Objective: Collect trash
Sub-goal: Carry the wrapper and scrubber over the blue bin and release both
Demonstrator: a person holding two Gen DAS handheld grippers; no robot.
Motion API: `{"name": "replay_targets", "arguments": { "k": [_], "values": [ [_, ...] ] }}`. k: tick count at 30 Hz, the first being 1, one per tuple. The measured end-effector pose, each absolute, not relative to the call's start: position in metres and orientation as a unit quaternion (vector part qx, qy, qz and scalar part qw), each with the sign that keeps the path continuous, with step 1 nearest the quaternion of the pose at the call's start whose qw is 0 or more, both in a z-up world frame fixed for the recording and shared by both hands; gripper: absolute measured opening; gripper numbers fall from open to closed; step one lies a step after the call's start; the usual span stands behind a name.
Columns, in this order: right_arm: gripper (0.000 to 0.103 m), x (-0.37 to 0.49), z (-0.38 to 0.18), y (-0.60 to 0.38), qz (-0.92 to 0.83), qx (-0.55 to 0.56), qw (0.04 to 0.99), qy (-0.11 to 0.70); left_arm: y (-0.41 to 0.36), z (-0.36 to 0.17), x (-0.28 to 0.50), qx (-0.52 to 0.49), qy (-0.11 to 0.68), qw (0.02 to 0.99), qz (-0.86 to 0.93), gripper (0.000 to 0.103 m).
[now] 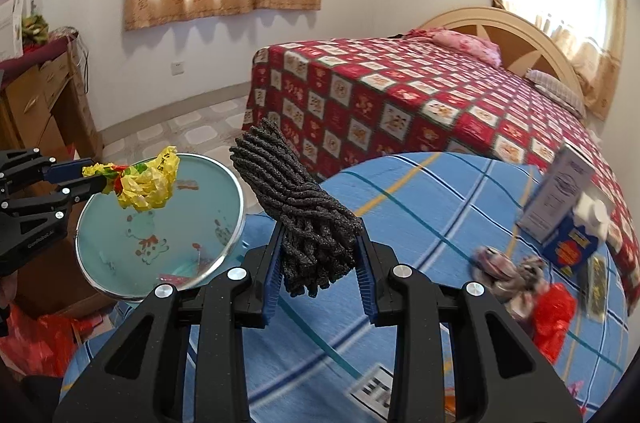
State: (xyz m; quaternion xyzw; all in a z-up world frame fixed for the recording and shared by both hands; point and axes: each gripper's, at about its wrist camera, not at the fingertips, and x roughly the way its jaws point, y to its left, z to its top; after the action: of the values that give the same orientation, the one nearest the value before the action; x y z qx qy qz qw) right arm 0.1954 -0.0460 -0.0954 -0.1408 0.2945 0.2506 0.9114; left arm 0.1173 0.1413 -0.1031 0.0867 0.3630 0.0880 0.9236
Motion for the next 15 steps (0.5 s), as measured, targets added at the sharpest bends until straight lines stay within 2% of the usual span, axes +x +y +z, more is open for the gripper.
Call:
{"name": "replay_targets", "arguments": {
  "k": [15],
  "values": [
    [0.033, 0.2, -0.103, -0.007, 0.275, -0.164, 0.899, 0.298, 0.166, -0.11, 0.114, 0.083, 0.372, 0.917, 0.118, 0.024]
  ]
}}
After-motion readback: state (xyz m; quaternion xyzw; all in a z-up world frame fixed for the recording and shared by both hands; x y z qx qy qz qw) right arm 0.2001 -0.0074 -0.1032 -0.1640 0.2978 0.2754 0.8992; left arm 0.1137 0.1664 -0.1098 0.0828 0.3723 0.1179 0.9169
